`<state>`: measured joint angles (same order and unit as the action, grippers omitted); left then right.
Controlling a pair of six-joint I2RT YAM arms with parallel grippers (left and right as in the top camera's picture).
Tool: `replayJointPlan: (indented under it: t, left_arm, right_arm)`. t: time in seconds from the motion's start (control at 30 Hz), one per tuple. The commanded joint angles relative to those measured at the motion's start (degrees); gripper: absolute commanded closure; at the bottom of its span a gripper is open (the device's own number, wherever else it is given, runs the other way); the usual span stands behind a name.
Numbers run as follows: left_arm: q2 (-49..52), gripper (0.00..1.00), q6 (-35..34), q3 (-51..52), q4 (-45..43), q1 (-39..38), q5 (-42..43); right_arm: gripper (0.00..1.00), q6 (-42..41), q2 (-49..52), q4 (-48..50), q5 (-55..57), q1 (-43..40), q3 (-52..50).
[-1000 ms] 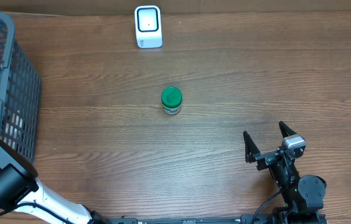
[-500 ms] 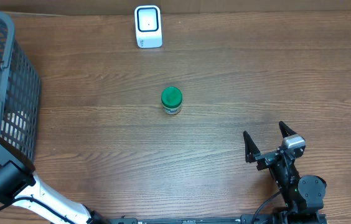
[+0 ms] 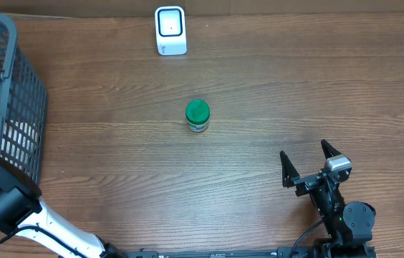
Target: Scan the item barcode
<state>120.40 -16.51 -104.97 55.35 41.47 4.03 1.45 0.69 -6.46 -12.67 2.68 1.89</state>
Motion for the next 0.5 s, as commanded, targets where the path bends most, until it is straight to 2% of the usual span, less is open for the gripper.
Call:
replayJointPlan:
  t: [0.0,0.1,0.23,0.33,0.47]
  left_arm:
    - [3.43,0.23,-3.02,1.7,-1.33,-0.68,-0.46]
    - [6.08,0.12,-3.3,1.7,-1.57,-0.92,-1.81]
    - [8.59,0.07,-6.27,1.7,0.96,-1.05,-7.74]
    - [9.49,0.06,-7.78,1.7,2.6,-1.03,-12.59]
    - [9.62,0.13,-7.93,1.7,3.32,-1.01,-14.51]
  right_arm:
    - [0.0,-0.35,-0.52,0.37,0.0,0.26,-0.35]
    - [0.0,-0.35,-0.52,0.37,0.02,0.26,-0.35]
    - [0.0,-0.35,-0.52,0.37,0.02,0.26,-0.35]
    - [0.0,-0.35,-0.52,0.37,0.02,0.26,-0.35]
    - [0.0,-0.35,-0.52,0.37,0.0,0.26,-0.35]
